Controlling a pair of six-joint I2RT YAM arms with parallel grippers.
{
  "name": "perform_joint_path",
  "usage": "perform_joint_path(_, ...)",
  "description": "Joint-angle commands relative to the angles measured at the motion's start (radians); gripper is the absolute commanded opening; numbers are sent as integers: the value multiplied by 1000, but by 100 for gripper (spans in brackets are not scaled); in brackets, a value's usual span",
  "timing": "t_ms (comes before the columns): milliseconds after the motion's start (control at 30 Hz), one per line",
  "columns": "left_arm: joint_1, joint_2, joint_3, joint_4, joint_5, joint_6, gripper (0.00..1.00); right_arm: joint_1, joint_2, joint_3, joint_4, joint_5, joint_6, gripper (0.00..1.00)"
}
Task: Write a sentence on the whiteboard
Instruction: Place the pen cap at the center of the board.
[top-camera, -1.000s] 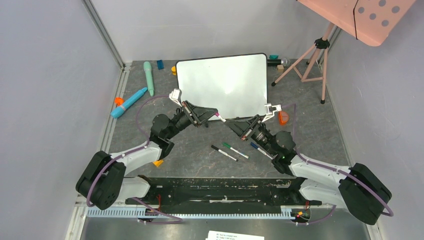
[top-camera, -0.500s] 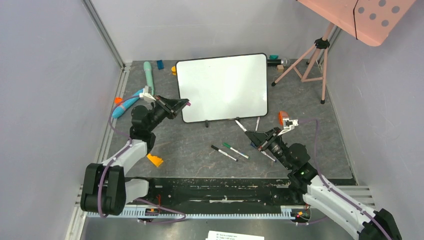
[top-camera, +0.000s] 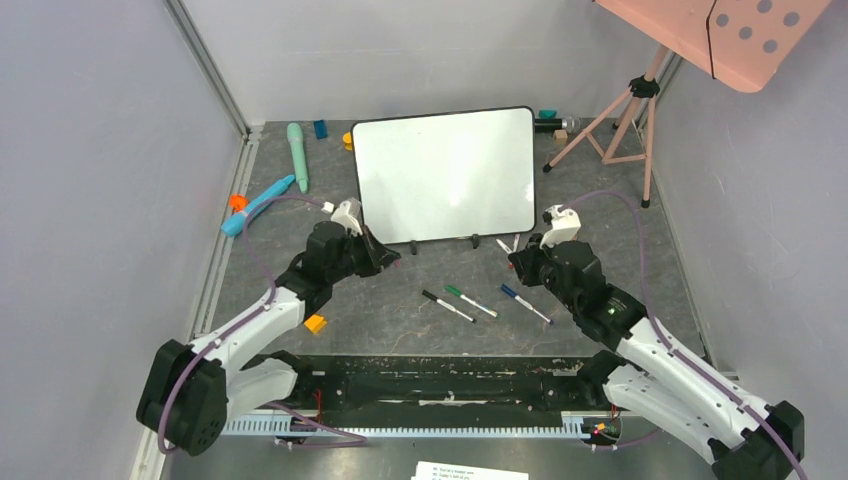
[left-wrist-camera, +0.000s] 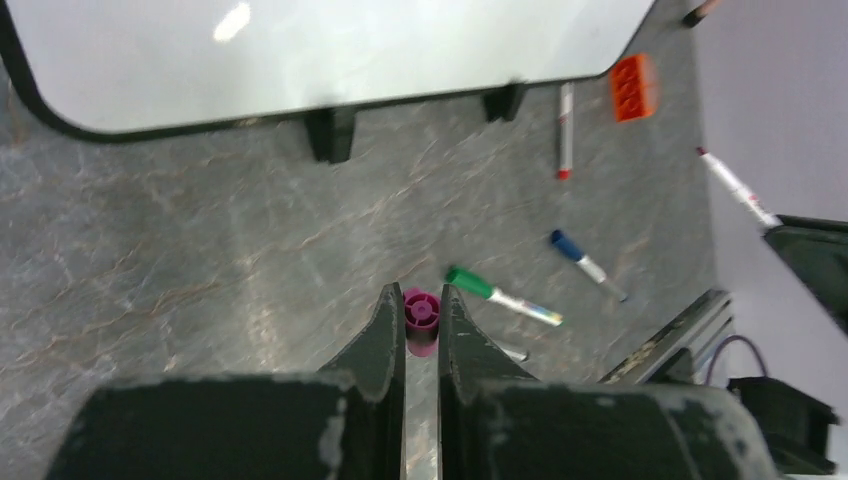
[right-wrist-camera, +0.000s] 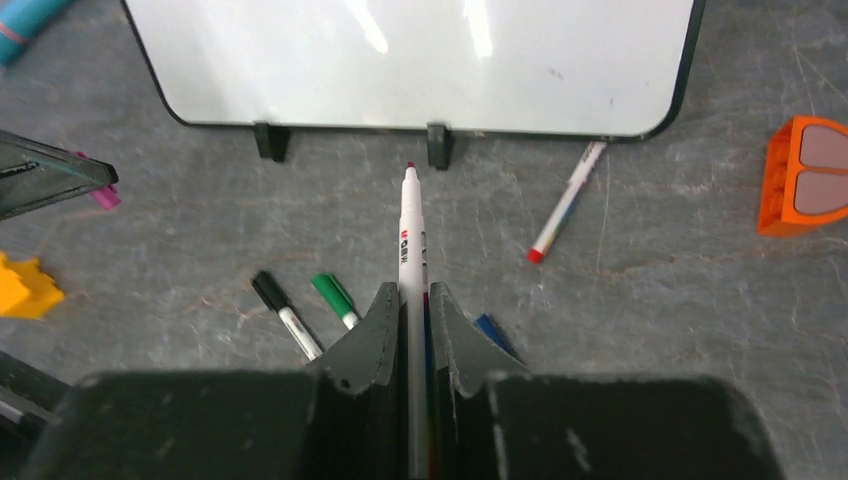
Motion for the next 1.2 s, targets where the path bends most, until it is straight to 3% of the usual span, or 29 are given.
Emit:
perform_joint_path(0,-21,56,-10,-58,-65,126,2,-1,52,99,-170,-29,-14,0)
perform_joint_path(200,-52,127,-51,33,-38,120,2,-1,138,202,-335,-20,109,0)
perform_joint_path(333,-69,162,-56,55,-38,117,12,-1,158,231,-382,-17,144,0)
perform_joint_path(600,-73,244,-86,143,-18,87,15,-1,243,256,-506,91,248,0)
perform_joint_path(633,-73,248,-86,145,-12,84,20,-1,251,261,-509,85,247,0)
perform_joint_path(800,-73,155,-101,121,-10,97,70,0,231,248,-442,95,238,0)
perform_joint_path(900,-73,44,-131,85,-47,78,99,-2,199,204,-345,55,95,0)
perform_joint_path(1000,-73,-66,-151,37,-89,77,100,-2,159,185,-283,6,-29,0)
perform_joint_path(1167,-73,-252,-180,2,-196,175,100,-3,23,119,-203,91,-66,0)
